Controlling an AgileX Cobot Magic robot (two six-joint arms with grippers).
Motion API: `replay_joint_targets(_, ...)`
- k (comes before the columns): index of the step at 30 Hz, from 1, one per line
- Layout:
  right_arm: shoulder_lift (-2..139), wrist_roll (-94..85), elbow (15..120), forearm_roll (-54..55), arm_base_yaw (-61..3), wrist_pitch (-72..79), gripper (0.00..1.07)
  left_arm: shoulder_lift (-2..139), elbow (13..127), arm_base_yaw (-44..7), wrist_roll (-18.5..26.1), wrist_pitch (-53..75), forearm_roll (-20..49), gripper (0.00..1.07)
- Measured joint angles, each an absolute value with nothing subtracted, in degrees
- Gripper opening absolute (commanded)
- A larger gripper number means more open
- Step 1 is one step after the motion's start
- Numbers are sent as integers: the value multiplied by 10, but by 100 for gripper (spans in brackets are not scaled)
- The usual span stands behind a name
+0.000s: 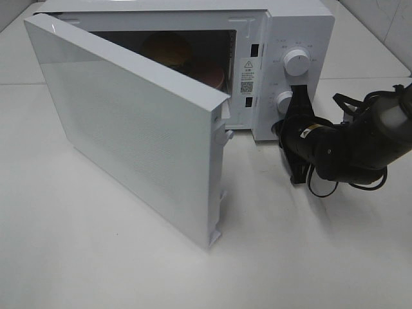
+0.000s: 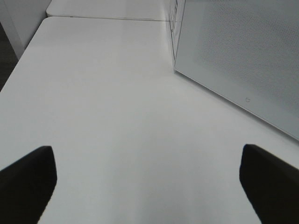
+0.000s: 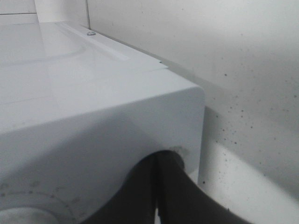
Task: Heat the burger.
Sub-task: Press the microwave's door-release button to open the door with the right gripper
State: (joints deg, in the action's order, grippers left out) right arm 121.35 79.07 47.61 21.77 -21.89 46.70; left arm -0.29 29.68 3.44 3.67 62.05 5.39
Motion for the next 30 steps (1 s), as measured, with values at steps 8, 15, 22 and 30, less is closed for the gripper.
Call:
replay_joint_targets(8, 1214, 789, 478, 257, -237, 472, 0, -3, 297, 34, 37, 621, 54, 100)
replay_joint_targets(15, 1213, 789, 472, 272, -250, 494, 0, -3, 297, 34, 37, 621, 54, 100)
replay_joint_targets(22, 1204, 794, 457, 257, -250, 500, 0, -3, 297, 34, 37, 621, 54, 100)
replay_joint_targets(30, 1170, 798, 438, 239, -250, 464, 0, -3, 297, 34, 37, 621, 54, 100)
